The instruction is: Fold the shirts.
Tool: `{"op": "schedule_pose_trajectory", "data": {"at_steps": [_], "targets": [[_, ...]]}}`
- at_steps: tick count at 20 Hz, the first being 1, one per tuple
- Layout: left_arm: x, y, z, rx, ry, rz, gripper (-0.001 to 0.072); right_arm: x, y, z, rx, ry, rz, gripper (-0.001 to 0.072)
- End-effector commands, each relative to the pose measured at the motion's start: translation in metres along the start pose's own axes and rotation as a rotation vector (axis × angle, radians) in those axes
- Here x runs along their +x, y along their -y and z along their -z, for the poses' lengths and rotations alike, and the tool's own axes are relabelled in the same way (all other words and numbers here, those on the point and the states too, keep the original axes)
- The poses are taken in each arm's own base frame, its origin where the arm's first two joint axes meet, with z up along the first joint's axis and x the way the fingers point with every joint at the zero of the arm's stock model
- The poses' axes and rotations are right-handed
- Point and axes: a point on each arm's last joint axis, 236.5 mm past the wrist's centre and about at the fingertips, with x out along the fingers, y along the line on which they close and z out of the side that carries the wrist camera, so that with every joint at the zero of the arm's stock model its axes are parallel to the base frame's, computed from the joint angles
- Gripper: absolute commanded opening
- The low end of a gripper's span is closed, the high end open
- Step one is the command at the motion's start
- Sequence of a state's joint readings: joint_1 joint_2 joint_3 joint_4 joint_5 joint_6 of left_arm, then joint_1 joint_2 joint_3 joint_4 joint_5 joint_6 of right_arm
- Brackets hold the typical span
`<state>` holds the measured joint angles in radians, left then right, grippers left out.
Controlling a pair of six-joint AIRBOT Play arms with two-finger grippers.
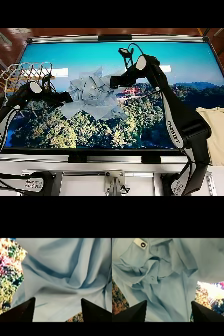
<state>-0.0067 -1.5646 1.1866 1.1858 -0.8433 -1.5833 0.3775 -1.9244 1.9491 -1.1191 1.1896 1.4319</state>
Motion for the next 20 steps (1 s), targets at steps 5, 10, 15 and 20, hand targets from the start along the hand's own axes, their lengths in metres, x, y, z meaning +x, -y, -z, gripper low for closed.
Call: {"op": "schedule_pose_trajectory", "data": {"at_steps": [5, 10, 15, 20], "targets": [[0.024, -0.006, -0.015, -0.044, 0.06, 0.008, 0.0255, 0.052, -0.036, 0.019, -0.194, -0.067, 0.014, 0.0673], [0.02, -0.002, -0.012, 0.026, 0.038, 0.018, 0.0048, 0.081, -0.074, 0.029, -0.423, -0.068, 0.026, 0.0673], [-0.017, 0.015, -0.028, 0.143, 0.115, 0.037, 0.0048, 0.087, -0.094, 0.016, -0.364, 0.011, 0.029, 0.0673], [-0.066, 0.04, -0.042, 0.208, 0.219, 0.065, 0.0048, 0.098, -0.093, 0.007, -0.189, 0.06, 0.03, 0.0672]]}}
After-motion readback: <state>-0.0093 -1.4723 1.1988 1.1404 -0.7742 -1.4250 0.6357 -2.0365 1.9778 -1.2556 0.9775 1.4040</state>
